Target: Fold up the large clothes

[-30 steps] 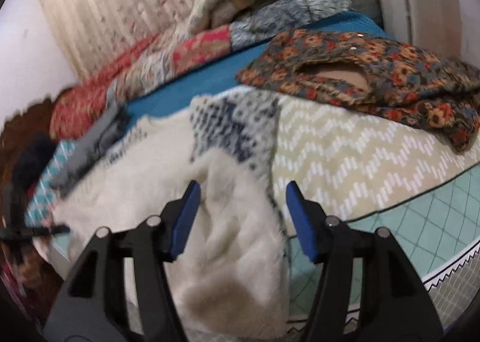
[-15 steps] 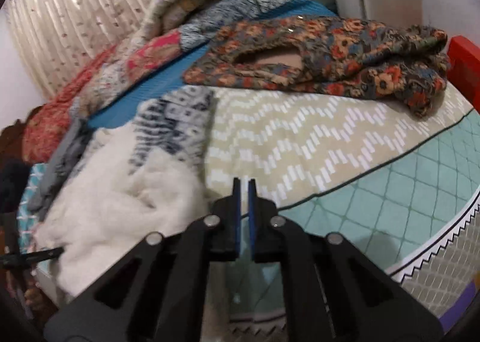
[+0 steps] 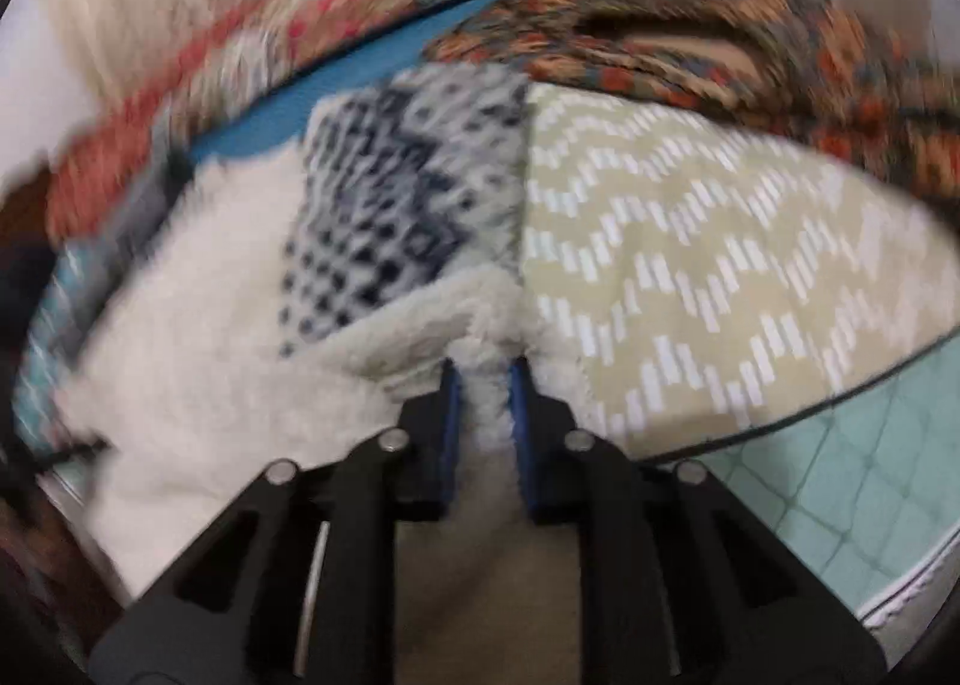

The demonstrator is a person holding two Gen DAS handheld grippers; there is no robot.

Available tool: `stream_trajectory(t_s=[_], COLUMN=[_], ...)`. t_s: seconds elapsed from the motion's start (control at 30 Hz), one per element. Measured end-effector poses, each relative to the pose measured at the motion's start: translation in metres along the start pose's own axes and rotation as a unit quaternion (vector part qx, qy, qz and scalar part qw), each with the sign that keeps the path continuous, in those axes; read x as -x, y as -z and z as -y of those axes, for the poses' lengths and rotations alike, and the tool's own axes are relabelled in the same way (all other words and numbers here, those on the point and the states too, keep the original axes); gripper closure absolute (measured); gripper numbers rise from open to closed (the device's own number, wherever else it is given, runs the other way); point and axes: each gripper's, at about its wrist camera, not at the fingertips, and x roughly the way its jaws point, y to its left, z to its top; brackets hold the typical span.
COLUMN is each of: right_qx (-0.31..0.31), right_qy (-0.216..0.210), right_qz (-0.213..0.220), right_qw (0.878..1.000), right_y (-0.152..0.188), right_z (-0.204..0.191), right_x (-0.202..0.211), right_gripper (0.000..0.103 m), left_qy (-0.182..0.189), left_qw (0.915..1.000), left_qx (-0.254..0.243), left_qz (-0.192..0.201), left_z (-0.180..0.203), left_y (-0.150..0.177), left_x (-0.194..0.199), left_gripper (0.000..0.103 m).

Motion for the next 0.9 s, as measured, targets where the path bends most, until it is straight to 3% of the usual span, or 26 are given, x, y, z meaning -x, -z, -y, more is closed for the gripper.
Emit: stream_trajectory(t_s=[0.03, 0.1, 0.17, 0.27, 0.43, 0.47, 0.53, 0.57, 0.6, 0.73, 0.9], right_qx=[-0.011, -0.011, -0.003, 0.004, 0.021, 0.023, 0.028, 0.025, 0.025, 0.058, 0.047], right_qy=[-0.017, -0.039, -0.058, -0.08, -0.081, -0.084, -0.092, -0.099, -0.106, -0.119, -0.05], right_qz=[0.011, 0.032, 0.043, 0.033, -0.008, -0.017, -0.018, -0.011, -0.002, 0.053, 0.024], right_qw=[1.0, 0.999, 0.997, 0.996, 0.996, 0.996, 0.995, 0.995, 0.994, 0.99, 0.997], right_y=[0.0, 0.005, 0.016, 0.042, 0.078, 0.082, 0.081, 0.077, 0.075, 0.057, 0.071], right_z=[0.004, 0.01, 0.018, 0.028, 0.025, 0.022, 0.017, 0.015, 0.014, 0.006, 0.035], right_x=[0.01, 0.037, 0.063, 0.087, 0.082, 0.077, 0.074, 0.08, 0.088, 0.153, 0.164], right_gripper=[0.081, 0.058, 0.057, 0.057, 0.057, 0.057, 0.095, 0.1, 0.101, 0.101, 0.103], left_qy=[0.004, -0.001, 0.001, 0.021, 0.103, 0.111, 0.113, 0.117, 0.118, 0.138, 0.116], left_qw=[1.0, 0.9989, 0.9975, 0.9962, 0.9901, 0.9891, 0.9896, 0.9898, 0.9909, 0.9884, 0.9917], left_qx=[0.002, -0.001, 0.013, 0.048, 0.093, 0.096, 0.089, 0.081, 0.065, 0.055, 0.043], left_qz=[0.009, 0.047, 0.069, 0.069, 0.022, 0.013, 0.0, -0.002, -0.008, 0.033, 0.034], left_z=[-0.003, -0.017, -0.034, -0.061, -0.066, -0.063, -0.051, -0.044, -0.036, -0.039, -0.047], left_y=[0.001, 0.009, 0.017, 0.036, 0.067, 0.071, 0.076, 0.076, 0.076, 0.07, 0.07], left_x=[0.009, 0.04, 0.06, 0.075, 0.049, 0.04, 0.024, 0.02, 0.02, 0.059, 0.079], left_gripper=[0.056, 0.057, 0.065, 0.079, 0.091, 0.091, 0.091, 0.075, 0.051, 0.048, 0.048])
